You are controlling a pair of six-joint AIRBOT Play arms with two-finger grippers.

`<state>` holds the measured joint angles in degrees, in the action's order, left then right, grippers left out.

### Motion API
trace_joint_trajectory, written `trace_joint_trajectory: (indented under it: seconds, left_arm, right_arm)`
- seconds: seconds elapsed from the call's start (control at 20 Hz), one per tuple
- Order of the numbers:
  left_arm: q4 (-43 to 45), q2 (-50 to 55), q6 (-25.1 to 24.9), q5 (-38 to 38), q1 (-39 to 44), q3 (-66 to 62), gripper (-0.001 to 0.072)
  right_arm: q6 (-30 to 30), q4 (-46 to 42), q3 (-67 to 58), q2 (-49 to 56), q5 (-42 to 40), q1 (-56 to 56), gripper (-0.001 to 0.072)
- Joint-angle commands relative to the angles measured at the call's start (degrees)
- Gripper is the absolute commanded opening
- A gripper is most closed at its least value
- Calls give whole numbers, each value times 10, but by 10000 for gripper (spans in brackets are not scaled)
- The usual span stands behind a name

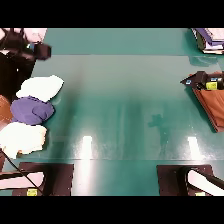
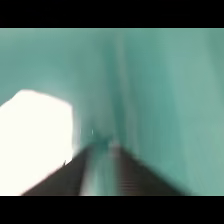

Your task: Fold the shirts.

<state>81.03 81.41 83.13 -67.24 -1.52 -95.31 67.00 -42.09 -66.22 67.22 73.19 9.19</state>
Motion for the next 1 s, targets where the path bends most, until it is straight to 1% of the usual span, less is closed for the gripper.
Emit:
trace_joint_trajectory:
  seconds: [0.0,0.05,0.2,0.25,0.35,0.4,0.45,0.5,0.55,0.6,0.75,0.95]
  left_arm:
    - [17,0,17,34,-68,123,681]
    - [21,0,20,67,-77,159,681]
    - [30,3,55,161,-96,238,681]
    - [30,12,55,170,-98,249,681]
    - [30,41,54,163,-97,249,679]
    - [25,50,54,162,-98,249,586]
    - [24,52,54,162,-97,249,415]
    - [24,51,54,162,-98,246,214]
    - [24,49,54,157,-98,240,68]
    - [24,45,50,144,-98,227,26]
    - [24,14,38,107,-94,159,25]
    - [24,-92,16,75,-50,17,25]
  right_arm:
    - [0,0,0,0,-18,0,18]
    - [0,0,0,0,-21,0,18]
    - [0,0,0,0,-20,0,18]
    - [0,0,0,0,-20,0,18]
    - [0,0,0,0,-21,0,18]
    - [0,0,0,0,-21,0,18]
    - [0,0,0,0,-21,0,18]
    - [0,1,0,0,-21,0,18]
    - [0,1,0,0,-22,0,18]
    - [0,2,0,0,-24,0,18]
    - [0,7,-16,0,-22,0,18]
    - [0,38,-114,0,-17,-1,18]
